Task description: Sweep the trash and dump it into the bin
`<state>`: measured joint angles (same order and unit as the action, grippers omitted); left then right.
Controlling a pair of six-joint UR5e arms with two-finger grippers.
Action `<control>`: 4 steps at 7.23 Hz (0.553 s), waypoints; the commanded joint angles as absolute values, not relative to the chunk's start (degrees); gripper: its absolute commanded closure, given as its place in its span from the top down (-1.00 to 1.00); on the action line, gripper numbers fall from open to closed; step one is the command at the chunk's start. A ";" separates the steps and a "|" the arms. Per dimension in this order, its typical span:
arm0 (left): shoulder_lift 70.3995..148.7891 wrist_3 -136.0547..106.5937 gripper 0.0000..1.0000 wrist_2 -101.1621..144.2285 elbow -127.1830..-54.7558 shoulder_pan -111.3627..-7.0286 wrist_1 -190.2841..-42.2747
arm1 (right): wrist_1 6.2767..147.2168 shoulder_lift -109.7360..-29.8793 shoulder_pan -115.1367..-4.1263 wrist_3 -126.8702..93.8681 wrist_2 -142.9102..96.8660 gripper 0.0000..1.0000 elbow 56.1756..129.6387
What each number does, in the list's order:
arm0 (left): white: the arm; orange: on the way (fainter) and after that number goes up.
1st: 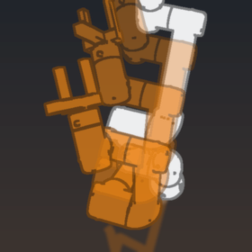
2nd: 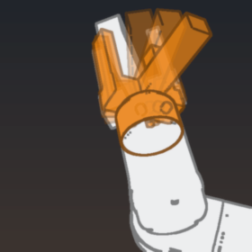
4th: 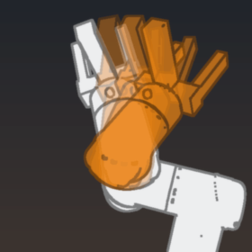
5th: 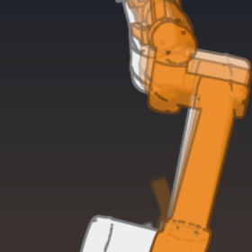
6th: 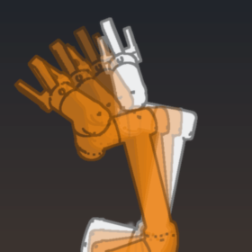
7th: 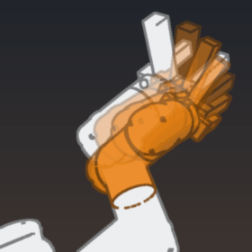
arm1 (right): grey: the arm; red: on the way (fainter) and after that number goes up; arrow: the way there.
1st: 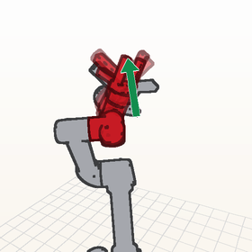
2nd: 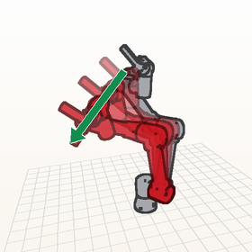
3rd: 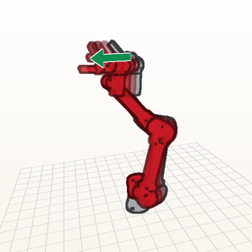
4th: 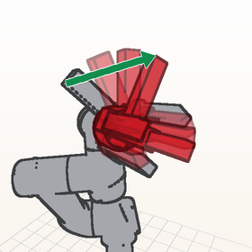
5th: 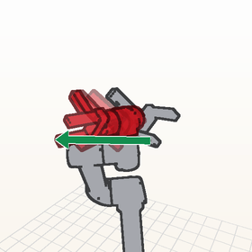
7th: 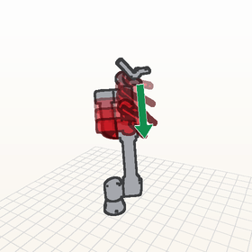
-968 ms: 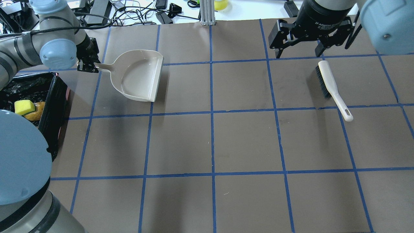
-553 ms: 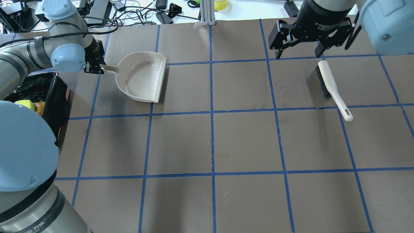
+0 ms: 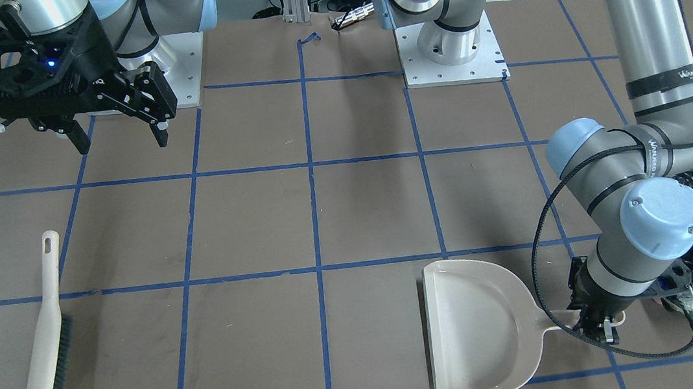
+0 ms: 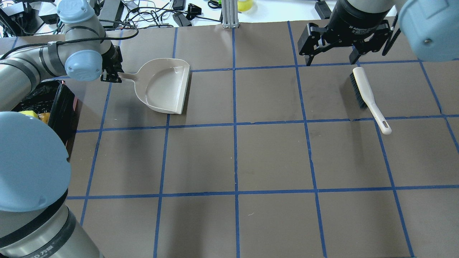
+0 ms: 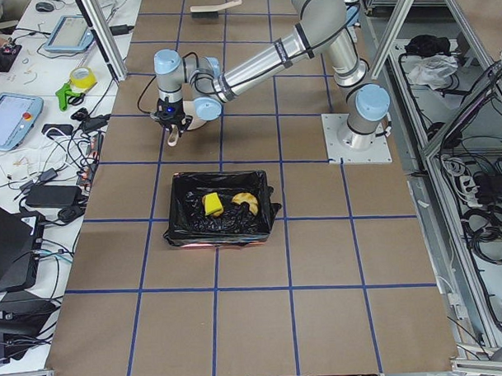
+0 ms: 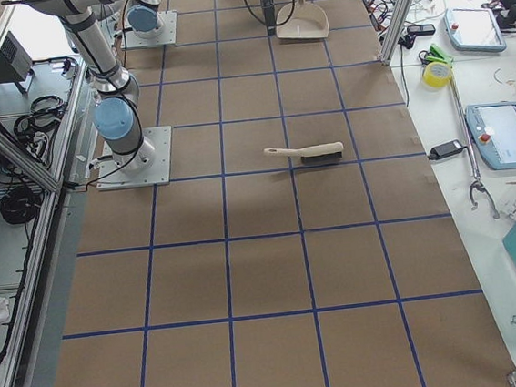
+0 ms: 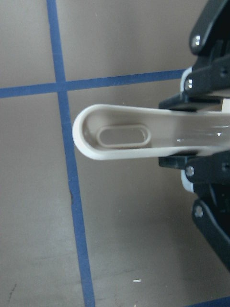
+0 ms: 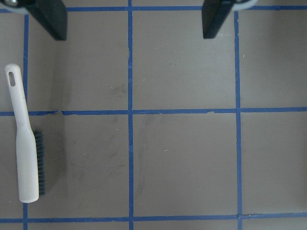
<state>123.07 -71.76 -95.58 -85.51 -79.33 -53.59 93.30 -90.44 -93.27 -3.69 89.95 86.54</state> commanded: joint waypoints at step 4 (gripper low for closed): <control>123.13 -71.80 -1.00 -95.71 -85.87 -79.37 -53.61 | 93.25 -90.44 -93.25 -3.69 90.00 1.00 86.57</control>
<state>123.11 -71.67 -95.71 -85.77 -79.37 -53.60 93.25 -90.44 -93.29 -3.69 89.99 86.55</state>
